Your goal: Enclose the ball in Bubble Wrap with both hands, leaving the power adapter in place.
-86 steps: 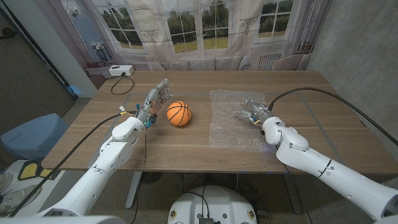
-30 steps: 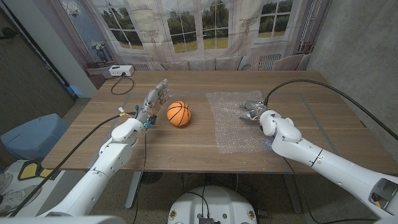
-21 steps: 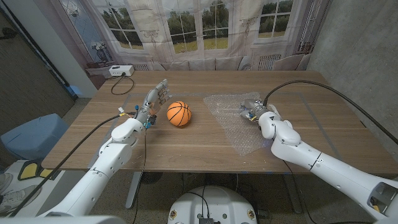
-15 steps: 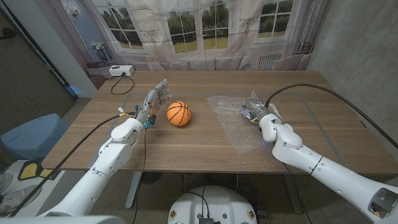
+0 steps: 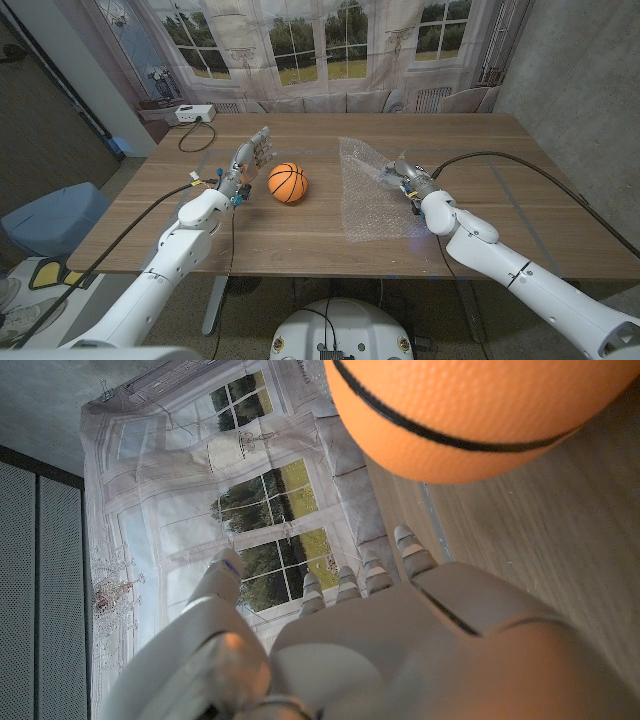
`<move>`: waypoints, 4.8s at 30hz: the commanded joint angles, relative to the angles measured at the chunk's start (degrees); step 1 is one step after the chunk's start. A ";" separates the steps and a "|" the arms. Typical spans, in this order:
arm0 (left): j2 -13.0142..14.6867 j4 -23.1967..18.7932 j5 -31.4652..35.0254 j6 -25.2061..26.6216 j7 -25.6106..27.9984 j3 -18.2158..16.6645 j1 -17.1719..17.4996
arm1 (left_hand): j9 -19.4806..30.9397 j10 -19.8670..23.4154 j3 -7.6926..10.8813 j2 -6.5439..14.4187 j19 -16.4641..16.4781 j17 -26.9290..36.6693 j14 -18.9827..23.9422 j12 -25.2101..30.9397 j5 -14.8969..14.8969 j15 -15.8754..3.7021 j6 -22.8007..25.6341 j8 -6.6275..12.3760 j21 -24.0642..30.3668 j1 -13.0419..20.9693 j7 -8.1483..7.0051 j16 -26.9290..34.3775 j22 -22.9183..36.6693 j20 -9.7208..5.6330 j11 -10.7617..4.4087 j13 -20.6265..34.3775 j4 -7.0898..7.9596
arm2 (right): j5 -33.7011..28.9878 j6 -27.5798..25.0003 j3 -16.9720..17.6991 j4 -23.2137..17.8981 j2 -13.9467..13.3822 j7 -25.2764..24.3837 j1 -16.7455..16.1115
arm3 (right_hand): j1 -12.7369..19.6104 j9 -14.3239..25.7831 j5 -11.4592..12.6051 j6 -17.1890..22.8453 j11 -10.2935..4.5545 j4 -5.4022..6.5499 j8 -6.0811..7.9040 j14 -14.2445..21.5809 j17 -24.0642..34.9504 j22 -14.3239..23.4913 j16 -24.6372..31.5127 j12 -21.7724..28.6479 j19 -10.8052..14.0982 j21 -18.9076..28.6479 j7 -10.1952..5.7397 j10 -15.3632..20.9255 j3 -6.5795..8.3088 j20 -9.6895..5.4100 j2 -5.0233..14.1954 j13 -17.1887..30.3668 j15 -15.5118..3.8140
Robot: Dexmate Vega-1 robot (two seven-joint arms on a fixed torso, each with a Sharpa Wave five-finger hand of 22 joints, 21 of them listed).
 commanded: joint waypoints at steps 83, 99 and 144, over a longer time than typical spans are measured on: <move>0.22 -11.55 1.43 -5.87 3.92 -13.26 16.13 | 0.04 -1.15 -1.84 -1.50 -0.18 0.50 -0.65 0.01 -0.77 0.54 -0.52 -0.08 0.50 -3.78 -0.21 0.39 0.34 0.30 0.10 0.17 1.15 | -1.12 28.37 -10.74 11.24 11.78 10.03 15.21 | -0.74 0.17 -0.14 -0.82 0.22 0.17 0.52 -0.08 2.19 0.07 -3.19 -0.44 -1.93 3.63 0.12 0.00 -0.97 -0.69 -0.58 0.32 -5.06; 0.12 -10.04 1.34 -6.91 2.77 -13.09 15.04 | 0.02 -1.09 -2.02 -1.53 -0.11 0.49 -0.57 0.05 -0.81 0.47 -0.31 0.04 0.54 -4.23 -0.22 0.45 0.34 0.28 -0.01 0.14 1.31 | -6.89 22.29 -12.35 9.05 10.96 12.85 15.86 | -1.93 -0.10 -0.01 -6.77 -0.23 0.47 -2.29 -7.63 0.41 -0.86 -9.92 -3.34 -10.08 2.37 -1.42 -6.00 -1.57 2.72 -1.24 -0.40 -3.70; 1.24 -13.70 3.46 -8.48 5.41 -15.35 16.26 | -0.02 -1.23 -2.20 -1.36 -0.14 0.38 -0.59 0.03 -0.79 0.43 -0.74 -0.06 0.54 -5.02 -0.28 0.40 0.30 0.27 0.02 0.07 1.47 | 0.58 21.98 -15.14 12.28 10.93 25.89 22.14 | -19.42 -0.92 3.15 -42.97 1.79 5.35 -11.00 -35.05 -3.39 -2.46 -23.20 -18.58 -35.62 -13.10 -3.54 -33.78 -14.65 13.93 -8.56 -3.04 6.72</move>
